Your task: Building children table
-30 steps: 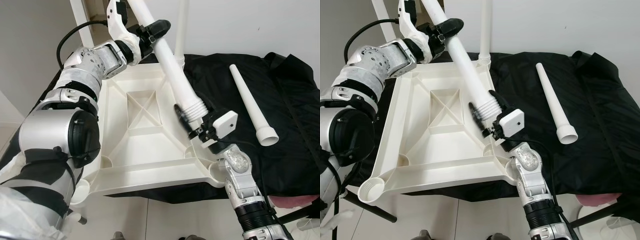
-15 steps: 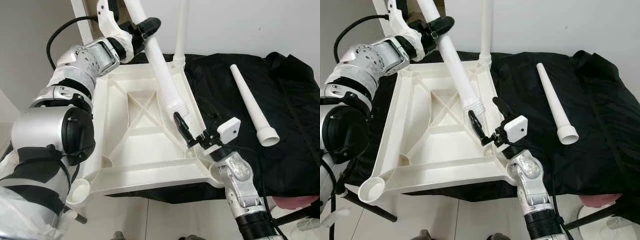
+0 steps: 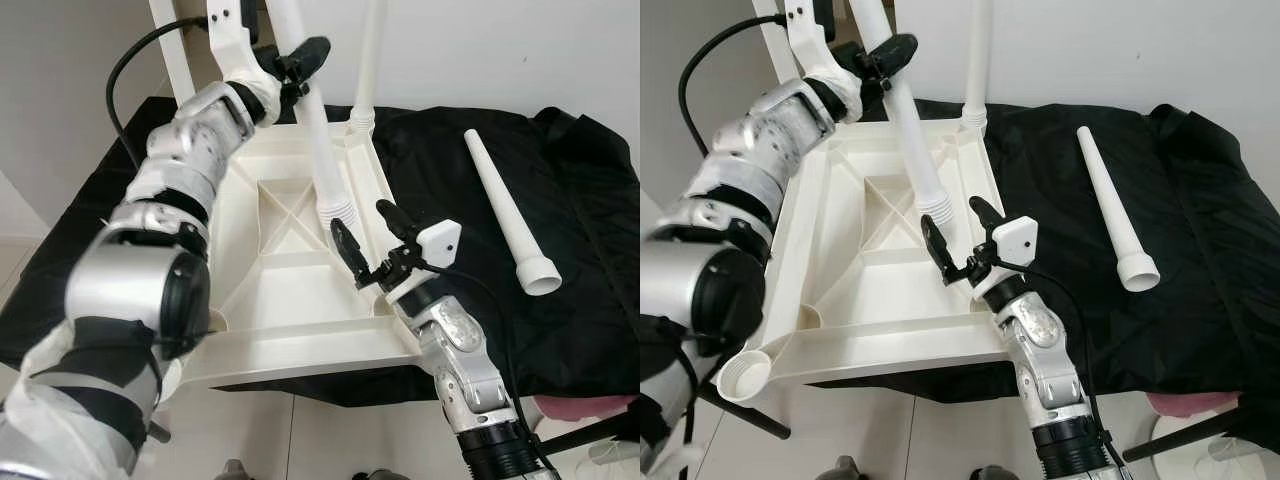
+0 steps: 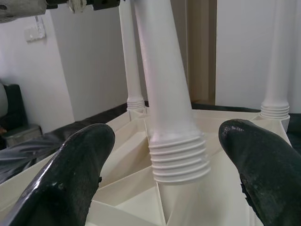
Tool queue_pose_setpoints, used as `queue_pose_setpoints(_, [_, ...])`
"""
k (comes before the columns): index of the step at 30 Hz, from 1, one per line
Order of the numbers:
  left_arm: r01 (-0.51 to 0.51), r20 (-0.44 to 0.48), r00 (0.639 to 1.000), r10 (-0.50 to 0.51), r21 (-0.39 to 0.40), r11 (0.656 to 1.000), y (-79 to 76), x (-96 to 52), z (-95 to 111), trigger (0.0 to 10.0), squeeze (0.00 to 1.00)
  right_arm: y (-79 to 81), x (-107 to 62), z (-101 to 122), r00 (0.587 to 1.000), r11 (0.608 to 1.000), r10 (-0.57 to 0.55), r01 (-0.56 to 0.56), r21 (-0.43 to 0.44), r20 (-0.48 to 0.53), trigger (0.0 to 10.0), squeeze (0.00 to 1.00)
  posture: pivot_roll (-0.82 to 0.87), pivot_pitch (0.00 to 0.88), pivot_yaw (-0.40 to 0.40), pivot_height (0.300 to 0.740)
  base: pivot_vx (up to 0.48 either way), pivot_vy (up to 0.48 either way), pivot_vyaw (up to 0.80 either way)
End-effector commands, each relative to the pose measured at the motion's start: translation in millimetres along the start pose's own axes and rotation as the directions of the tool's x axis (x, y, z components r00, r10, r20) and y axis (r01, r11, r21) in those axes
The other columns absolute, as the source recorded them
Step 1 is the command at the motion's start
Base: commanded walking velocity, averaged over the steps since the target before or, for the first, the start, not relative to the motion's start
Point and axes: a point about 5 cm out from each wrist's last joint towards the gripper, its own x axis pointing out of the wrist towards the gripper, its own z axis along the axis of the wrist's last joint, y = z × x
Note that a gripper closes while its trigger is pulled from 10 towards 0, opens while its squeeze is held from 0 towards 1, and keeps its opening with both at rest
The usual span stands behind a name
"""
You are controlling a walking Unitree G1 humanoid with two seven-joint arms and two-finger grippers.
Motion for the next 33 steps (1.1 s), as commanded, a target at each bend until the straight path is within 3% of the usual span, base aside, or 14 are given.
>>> queue_pose_setpoints(1, [0.026,0.022,0.999,-0.028,0.065,0.998,-7.8,2.5,4.7,10.0,0.00,0.9,3.2,1.5,1.000,1.000,-0.001,0.001,-0.003,-0.013,10.0,0.00,-0.02,0.007,-0.010,0.740,0.000,0.000,0.00])
queue_pose_setpoints(6, [0.085,0.000,0.996,-0.087,0.212,0.974,-30.6,2.4,-9.8,10.0,0.00,-3.8,15.6,2.8,0.997,0.996,-0.044,0.039,-0.081,-0.065,10.0,0.00,0.00,0.000,-0.032,0.740,0.000,0.000,0.00])
queue_pose_setpoints(10, [0.116,-0.001,0.993,-0.120,0.241,0.964,-42.2,0.6,-17.7,10.0,0.00,-7.4,22.3,4.0,0.996,0.994,-0.054,0.047,-0.098,-0.073,10.0,0.00,0.00,0.000,-0.041,0.740,0.000,0.000,0.00])
queue_pose_setpoints(16, [0.157,-0.003,0.987,-0.160,0.230,0.961,-65.1,3.7,-34.2,10.0,0.00,-18.9,30.2,1.7,0.989,0.983,-0.106,0.089,-0.161,-0.102,10.0,0.00,0.00,0.000,-0.071,0.740,0.000,0.000,0.00])
queue_pose_setpoints(25, [0.175,0.004,0.984,-0.180,0.215,0.961,-81.5,6.4,-43.8,10.0,0.00,-28.9,34.6,-1.7,0.980,0.976,-0.135,0.107,-0.189,-0.144,10.0,0.00,-0.01,0.000,-0.079,0.740,0.000,0.000,0.00])
queue_pose_setpoints(27, [0.206,0.009,0.977,-0.212,0.194,0.959,-96.4,6.3,-49.1,10.0,0.00,-34.1,38.0,-3.7,0.976,0.968,-0.145,0.106,-0.230,-0.164,10.0,0.00,-0.01,0.000,-0.071,0.740,0.000,0.000,0.00])
queue_pose_setpoints(33, [0.230,0.008,0.972,-0.235,0.177,0.957,-108.3,5.5,-53.2,10.0,0.00,-37.2,42.9,-6.9,0.970,0.959,-0.149,0.096,-0.267,-0.189,10.0,0.00,-0.01,0.000,-0.067,0.740,0.000,0.000,0.00])
